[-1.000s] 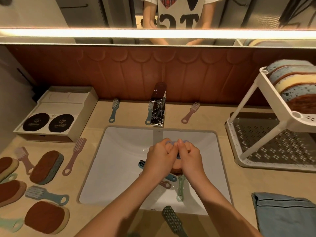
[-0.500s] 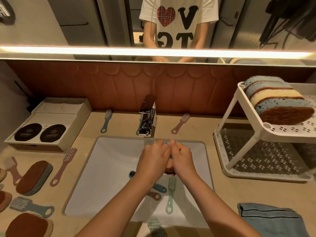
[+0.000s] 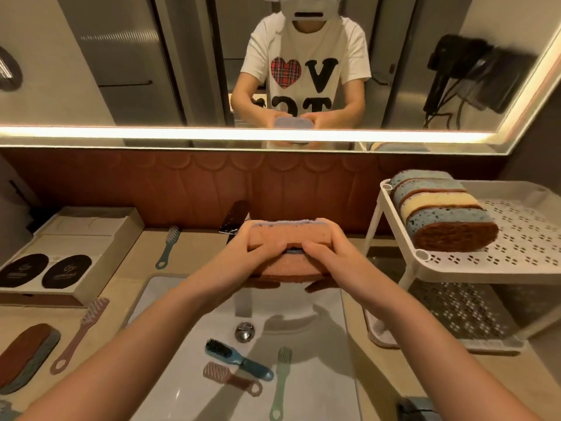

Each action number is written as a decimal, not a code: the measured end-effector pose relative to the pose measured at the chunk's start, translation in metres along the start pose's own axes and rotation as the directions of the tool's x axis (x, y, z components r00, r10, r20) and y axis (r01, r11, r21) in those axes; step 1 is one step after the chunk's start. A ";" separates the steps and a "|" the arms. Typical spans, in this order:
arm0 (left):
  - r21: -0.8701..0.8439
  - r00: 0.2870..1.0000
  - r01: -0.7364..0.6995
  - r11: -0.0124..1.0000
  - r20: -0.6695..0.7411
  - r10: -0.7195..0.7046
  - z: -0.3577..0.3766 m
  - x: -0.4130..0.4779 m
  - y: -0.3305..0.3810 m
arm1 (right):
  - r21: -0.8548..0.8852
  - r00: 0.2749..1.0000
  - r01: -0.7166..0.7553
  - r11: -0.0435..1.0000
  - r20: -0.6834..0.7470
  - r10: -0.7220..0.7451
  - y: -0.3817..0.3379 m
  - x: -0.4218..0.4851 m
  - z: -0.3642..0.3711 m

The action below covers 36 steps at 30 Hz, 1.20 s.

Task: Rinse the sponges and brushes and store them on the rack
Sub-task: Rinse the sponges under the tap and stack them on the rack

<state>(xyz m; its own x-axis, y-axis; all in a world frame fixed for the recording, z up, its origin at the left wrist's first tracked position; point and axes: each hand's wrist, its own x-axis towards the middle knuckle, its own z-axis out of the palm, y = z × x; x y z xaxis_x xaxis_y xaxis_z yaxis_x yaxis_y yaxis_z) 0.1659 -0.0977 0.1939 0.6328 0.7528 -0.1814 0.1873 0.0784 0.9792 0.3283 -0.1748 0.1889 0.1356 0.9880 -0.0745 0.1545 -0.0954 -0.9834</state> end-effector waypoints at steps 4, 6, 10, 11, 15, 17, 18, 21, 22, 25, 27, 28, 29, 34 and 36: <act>-0.012 0.993 -0.092 0.996 0.078 0.093 0.010 0.005 0.033 | -0.039 0.996 0.086 0.996 0.009 -0.085 -0.018 -0.003 -0.032; 0.011 0.984 -0.133 0.991 0.121 0.130 0.022 0.009 0.049 | -0.052 0.992 0.119 0.992 -0.027 -0.120 -0.027 -0.007 -0.046; 0.090 0.940 -0.320 0.943 0.151 0.305 0.053 0.023 0.077 | -0.065 0.981 0.167 0.984 -0.089 -0.172 -0.040 -0.014 -0.081; 0.119 0.925 -0.370 0.921 0.144 0.352 0.062 0.029 0.084 | -0.047 0.977 0.176 0.983 -0.111 -0.180 -0.044 -0.015 -0.090; 0.167 0.887 -0.447 0.879 0.211 0.411 0.092 0.048 0.111 | 0.075 0.953 0.216 0.974 -0.232 -0.193 -0.051 -0.017 -0.124; 0.162 0.895 -0.417 0.894 0.245 0.373 0.102 0.058 0.118 | 0.112 0.947 0.213 0.971 -0.267 -0.177 -0.052 -0.017 -0.137; 0.157 0.897 -0.402 0.902 0.265 0.354 0.108 0.064 0.121 | 0.125 0.946 0.211 0.970 -0.278 -0.170 -0.051 -0.019 -0.144; 0.182 0.891 -0.383 0.905 0.332 0.310 0.132 0.078 0.126 | 0.156 0.933 0.197 0.968 -0.333 -0.136 -0.043 -0.023 -0.166; 0.191 0.892 -0.376 0.907 0.339 0.298 0.140 0.083 0.125 | 0.179 0.925 0.200 0.963 -0.360 -0.125 -0.040 -0.024 -0.173; 0.236 0.932 -0.311 0.920 0.266 0.247 0.162 0.106 0.120 | 0.218 0.892 0.209 0.953 -0.442 -0.095 -0.032 -0.025 -0.192; 0.262 0.962 -0.247 0.933 0.177 0.205 0.176 0.122 0.118 | 0.215 0.858 0.220 0.951 -0.506 -0.084 -0.026 -0.024 -0.205; 0.232 0.973 -0.217 0.948 0.125 0.192 0.183 0.128 0.118 | 0.230 0.836 0.235 0.944 -0.544 -0.075 -0.024 -0.023 -0.211; 0.196 0.980 -0.198 0.960 0.067 0.188 0.190 0.136 0.117 | 0.256 0.811 0.259 0.931 -0.581 -0.066 -0.021 -0.022 -0.219; 0.694 0.952 -0.236 0.680 0.024 0.306 0.209 0.152 0.091 | 0.376 0.703 0.337 0.863 -0.710 0.035 -0.011 -0.018 -0.245; 0.820 0.943 -0.283 0.497 0.142 0.302 0.214 0.153 0.073 | 0.400 0.673 0.335 0.853 -0.735 0.080 -0.004 -0.015 -0.253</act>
<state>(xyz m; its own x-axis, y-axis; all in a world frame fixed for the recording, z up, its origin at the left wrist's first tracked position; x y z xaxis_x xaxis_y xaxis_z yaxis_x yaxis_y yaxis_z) 0.4373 -0.1172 0.2185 0.7599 0.6403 0.1121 0.5303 -0.7103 0.4629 0.5735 -0.2199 0.2360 0.8231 0.5679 -0.0075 -0.2144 0.2984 -0.9300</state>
